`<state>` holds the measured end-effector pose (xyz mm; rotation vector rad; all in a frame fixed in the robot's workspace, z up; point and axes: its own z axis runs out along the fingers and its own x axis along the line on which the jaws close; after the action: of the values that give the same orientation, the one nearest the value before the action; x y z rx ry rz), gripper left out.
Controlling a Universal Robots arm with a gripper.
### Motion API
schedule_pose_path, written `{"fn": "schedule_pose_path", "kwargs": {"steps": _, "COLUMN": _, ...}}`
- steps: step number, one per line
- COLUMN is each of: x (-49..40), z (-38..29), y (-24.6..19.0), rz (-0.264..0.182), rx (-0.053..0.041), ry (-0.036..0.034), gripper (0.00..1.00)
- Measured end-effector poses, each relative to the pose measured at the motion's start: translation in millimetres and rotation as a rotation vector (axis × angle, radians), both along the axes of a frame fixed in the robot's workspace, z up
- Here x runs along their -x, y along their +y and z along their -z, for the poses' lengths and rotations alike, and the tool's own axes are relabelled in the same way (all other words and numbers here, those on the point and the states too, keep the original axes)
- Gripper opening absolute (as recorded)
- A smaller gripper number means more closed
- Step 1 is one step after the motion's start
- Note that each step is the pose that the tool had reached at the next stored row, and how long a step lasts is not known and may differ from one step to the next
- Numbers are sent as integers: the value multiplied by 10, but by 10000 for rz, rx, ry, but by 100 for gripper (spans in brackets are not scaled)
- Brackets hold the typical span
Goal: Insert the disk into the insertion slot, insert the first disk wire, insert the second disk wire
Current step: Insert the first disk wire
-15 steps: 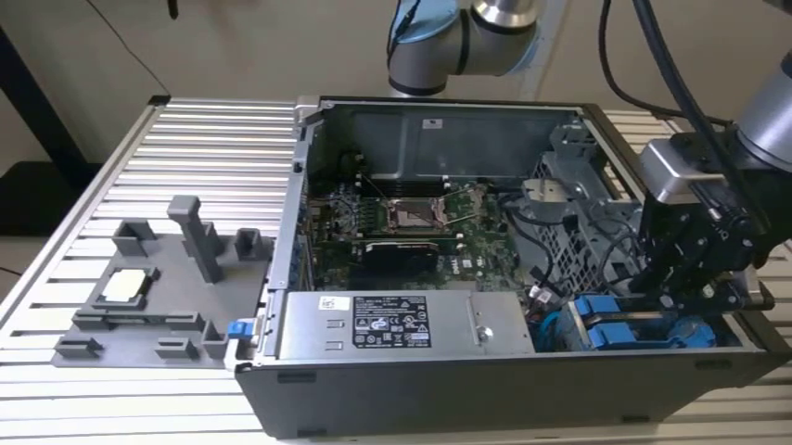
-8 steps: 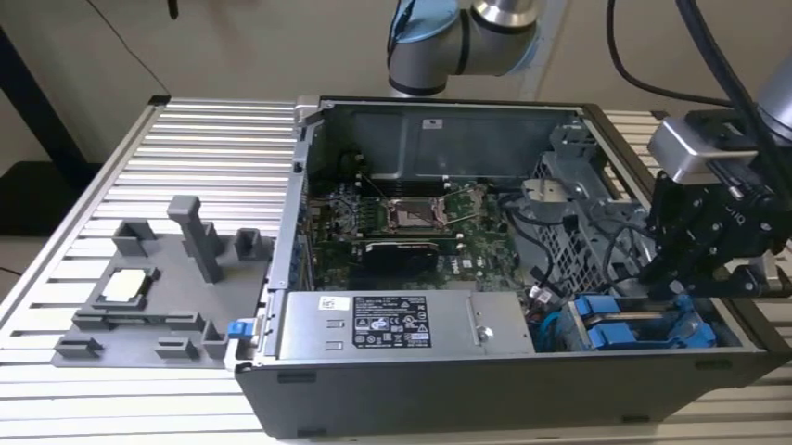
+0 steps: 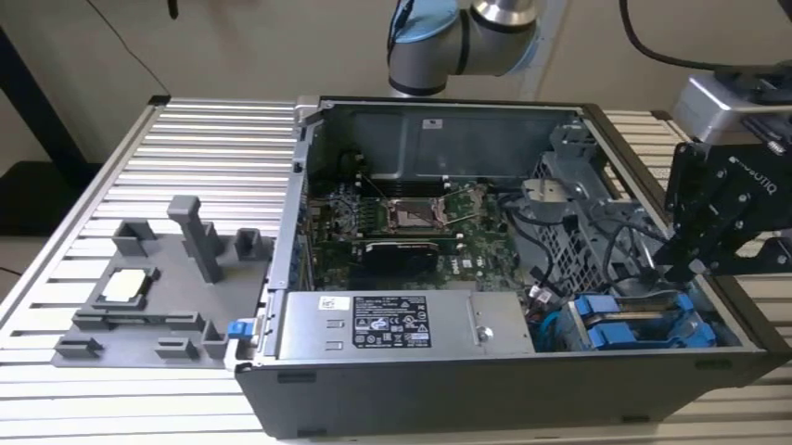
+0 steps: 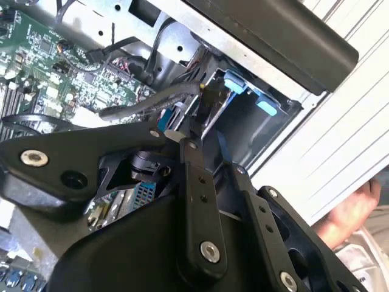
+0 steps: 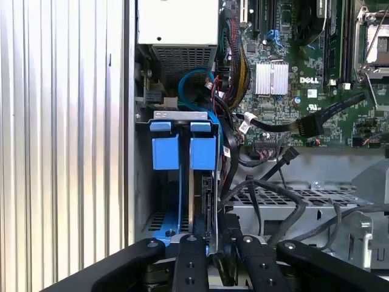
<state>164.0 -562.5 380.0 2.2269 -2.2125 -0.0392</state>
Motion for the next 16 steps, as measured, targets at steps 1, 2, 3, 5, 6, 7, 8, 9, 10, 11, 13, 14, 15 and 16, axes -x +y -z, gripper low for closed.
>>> {"fn": "schedule_pose_path", "kwargs": {"steps": 1, "x": 0, "z": -31, "y": 0, "rz": -1, "rx": 11, "ry": -7, "gripper": 27}}
{"fn": "schedule_pose_path", "kwargs": {"steps": 2, "x": 0, "z": -35, "y": 4, "rz": -1, "rx": 37, "ry": -78, "gripper": 27}}
{"fn": "schedule_pose_path", "kwargs": {"steps": 3, "x": 1, "z": -36, "y": 7, "rz": -1, "rx": 48, "ry": -215, "gripper": 27}}
{"fn": "schedule_pose_path", "kwargs": {"steps": 5, "x": 3, "z": -37, "y": 13, "rz": -4, "rx": 49, "ry": -569, "gripper": 27}}
{"fn": "schedule_pose_path", "kwargs": {"steps": 6, "x": 6, "z": -37, "y": 14, "rz": -7, "rx": 49, "ry": -753, "gripper": 27}}
{"fn": "schedule_pose_path", "kwargs": {"steps": 7, "x": 13, "z": -40, "y": 14, "rz": -7, "rx": 48, "ry": -887, "gripper": 27}}
{"fn": "schedule_pose_path", "kwargs": {"steps": 8, "x": 16, "z": -59, "y": 14, "rz": -8, "rx": 50, "ry": -924, "gripper": 27}}
{"fn": "schedule_pose_path", "kwargs": {"steps": 9, "x": 16, "z": -88, "y": 14, "rz": -8, "rx": 49, "ry": -939, "gripper": 27}}
{"fn": "schedule_pose_path", "kwargs": {"steps": 10, "x": 16, "z": -115, "y": 15, "rz": -9, "rx": 50, "ry": -948, "gripper": 27}}
{"fn": "schedule_pose_path", "kwargs": {"steps": 11, "x": 17, "z": -115, "y": 17, "rz": -8, "rx": 46, "ry": -981, "gripper": 27}}
{"fn": "schedule_pose_path", "kwargs": {"steps": 13, "x": 17, "z": -110, "y": 40, "rz": -19, "rx": 49, "ry": -1153, "gripper": 27}}
{"fn": "schedule_pose_path", "kwargs": {"steps": 14, "x": 17, "z": -103, "y": 51, "rz": -43, "rx": 48, "ry": -1239, "gripper": 27}}
{"fn": "schedule_pose_path", "kwargs": {"steps": 15, "x": 17, "z": -93, "y": 62, "rz": -80, "rx": 42, "ry": -1308, "gripper": 27}}
{"fn": "schedule_pose_path", "kwargs": {"steps": 16, "x": 18, "z": -84, "y": 72, "rz": -112, "rx": 46, "ry": -1370, "gripper": 27}}
